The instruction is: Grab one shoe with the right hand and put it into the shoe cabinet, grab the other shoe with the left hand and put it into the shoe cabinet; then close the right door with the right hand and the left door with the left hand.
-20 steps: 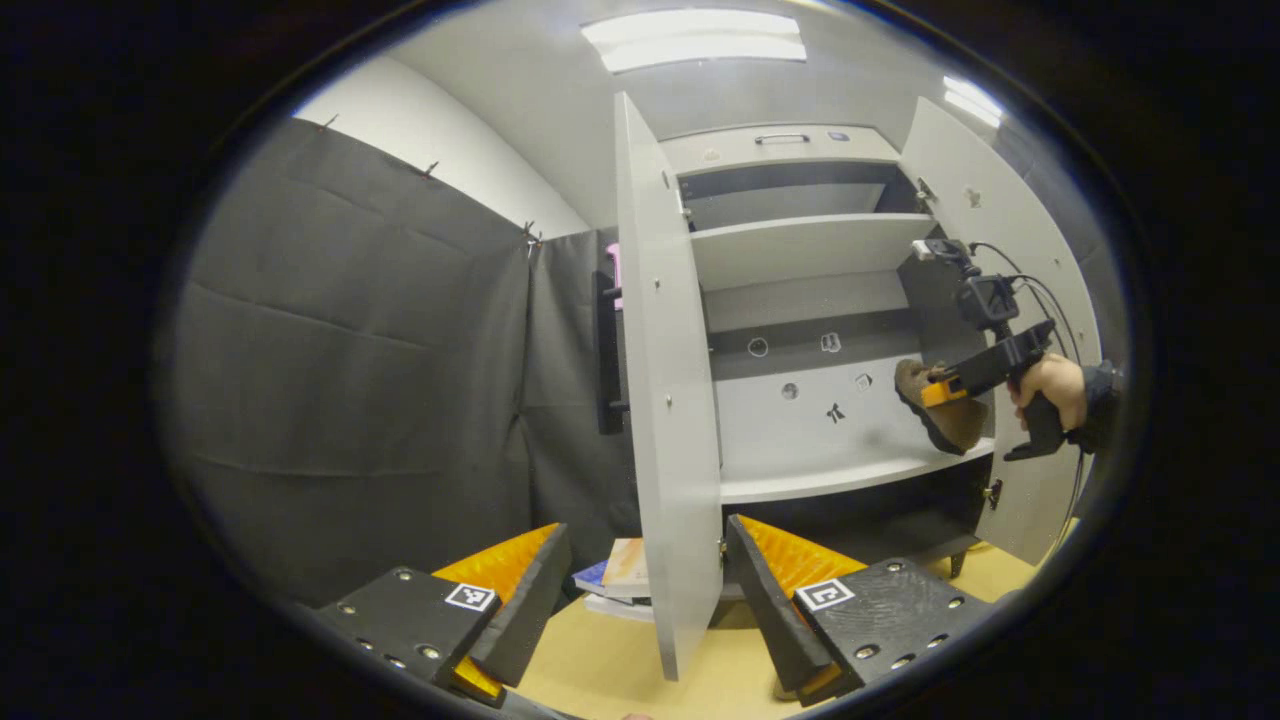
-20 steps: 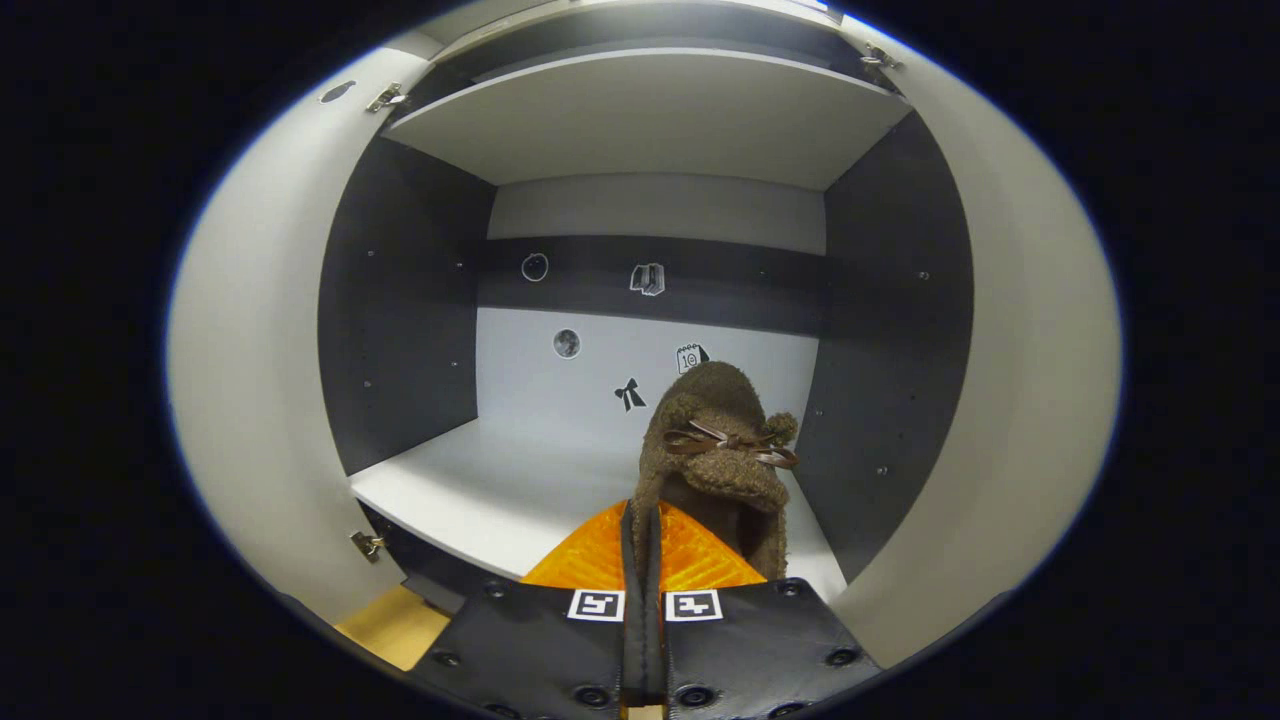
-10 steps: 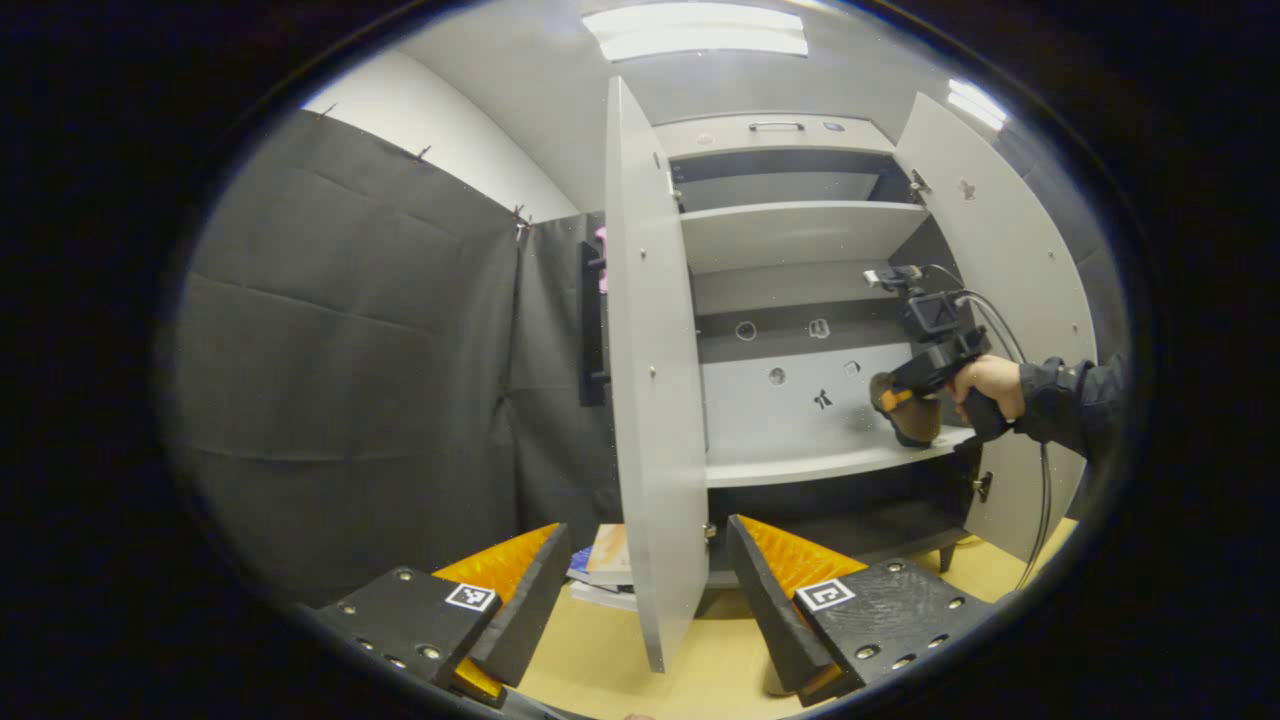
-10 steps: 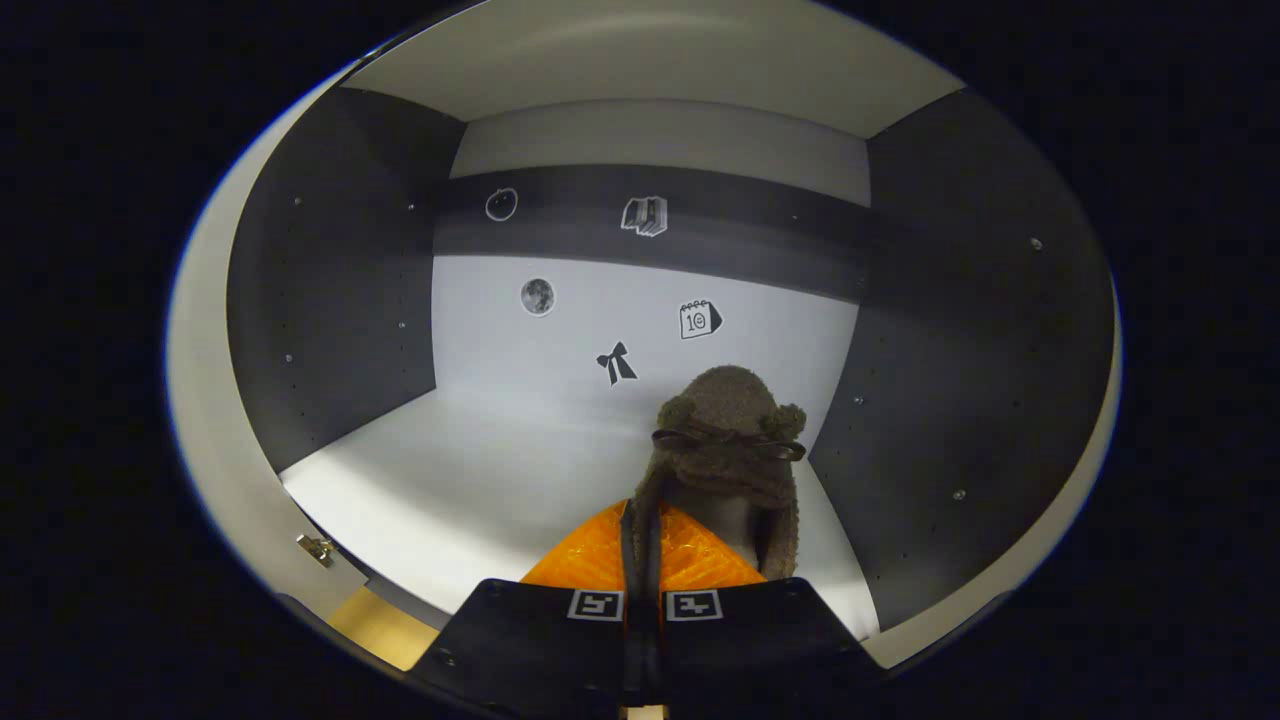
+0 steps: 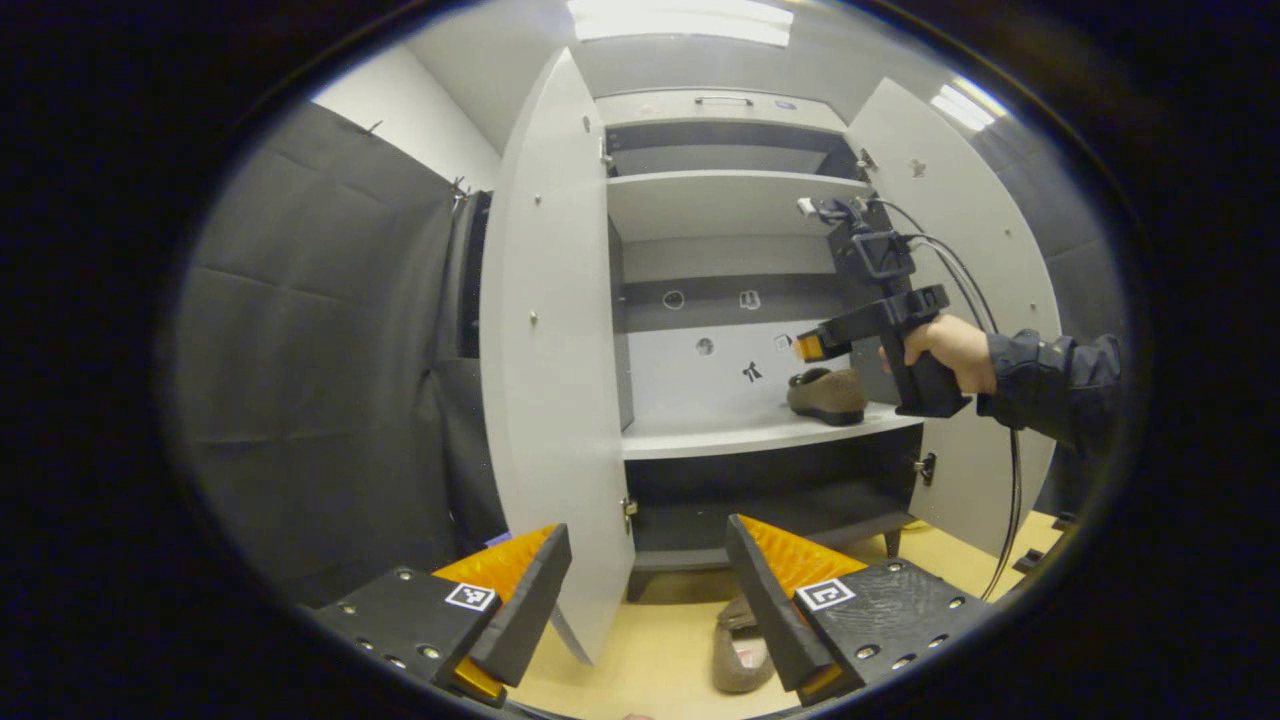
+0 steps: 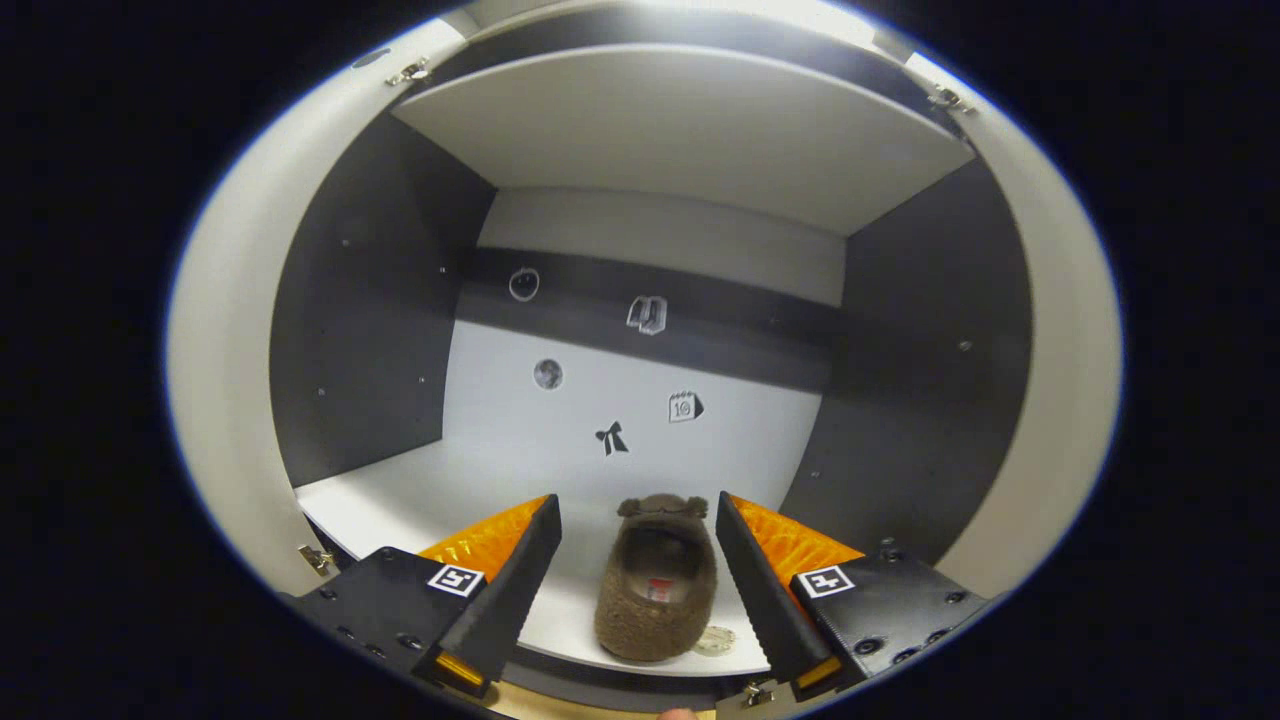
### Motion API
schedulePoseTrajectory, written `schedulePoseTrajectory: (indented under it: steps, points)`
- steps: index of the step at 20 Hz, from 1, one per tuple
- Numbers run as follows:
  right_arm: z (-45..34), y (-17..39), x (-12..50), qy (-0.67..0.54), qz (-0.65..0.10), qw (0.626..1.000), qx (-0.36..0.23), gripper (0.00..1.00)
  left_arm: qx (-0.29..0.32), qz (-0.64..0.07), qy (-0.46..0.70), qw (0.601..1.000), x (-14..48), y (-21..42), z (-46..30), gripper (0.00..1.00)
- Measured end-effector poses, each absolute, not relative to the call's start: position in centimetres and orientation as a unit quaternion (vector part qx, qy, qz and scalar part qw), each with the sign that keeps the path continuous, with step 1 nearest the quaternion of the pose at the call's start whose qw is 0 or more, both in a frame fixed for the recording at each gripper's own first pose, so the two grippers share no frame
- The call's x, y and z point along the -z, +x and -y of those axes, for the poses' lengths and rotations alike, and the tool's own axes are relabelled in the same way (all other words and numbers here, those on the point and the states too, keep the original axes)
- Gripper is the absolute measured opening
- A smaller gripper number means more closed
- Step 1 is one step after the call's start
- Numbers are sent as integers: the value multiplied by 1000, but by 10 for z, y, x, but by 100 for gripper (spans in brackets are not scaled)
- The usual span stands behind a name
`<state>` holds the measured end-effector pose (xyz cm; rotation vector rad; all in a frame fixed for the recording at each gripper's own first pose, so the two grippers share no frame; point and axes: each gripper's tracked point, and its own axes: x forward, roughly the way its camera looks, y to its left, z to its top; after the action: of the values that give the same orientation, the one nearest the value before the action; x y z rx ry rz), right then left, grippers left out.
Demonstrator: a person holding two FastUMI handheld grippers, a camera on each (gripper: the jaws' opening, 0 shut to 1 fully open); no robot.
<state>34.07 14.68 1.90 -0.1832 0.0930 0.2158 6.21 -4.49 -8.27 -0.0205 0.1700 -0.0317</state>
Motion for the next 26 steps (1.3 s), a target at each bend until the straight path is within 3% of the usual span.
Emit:
schedulePoseTrajectory:
  steps: [4, 5, 6, 7, 9, 11, 12, 19, 26]
  points:
    - [-125, 295, -38, -73, -14, 992, -103, 98, 54, -107, -25, 992, 107, 77, 66, 92]
    - [-119, 285, -39, -67, -10, 993, -101, 97, 63, -114, -30, 991, 116, 81, 70, 87]
    - [-113, 275, -40, -63, -6, 993, -101, 97, 72, -121, -31, 990, 124, 84, 74, 97]
    - [-108, 265, -40, -64, -2, 993, -100, 98, 82, -132, -29, 987, 136, 88, 79, 87]
    - [-94, 248, -37, -70, 4, 993, -93, 97, 100, -154, -22, 983, 159, 93, 87, 94]
    - [-88, 228, -29, -63, -5, 994, -93, 97, 115, -175, -19, 978, 182, 98, 96, 97]
    - [-85, 220, -24, -58, -11, 994, -94, 97, 120, -186, -19, 975, 193, 101, 99, 92]
    - [-76, 178, 9, -38, -43, 994, -98, 97, 164, -276, -31, 946, 272, 105, 123, 93]
    - [-63, 160, 36, -15, -88, 993, -83, 98, 154, -385, -13, 910, 356, 96, 117, 98]
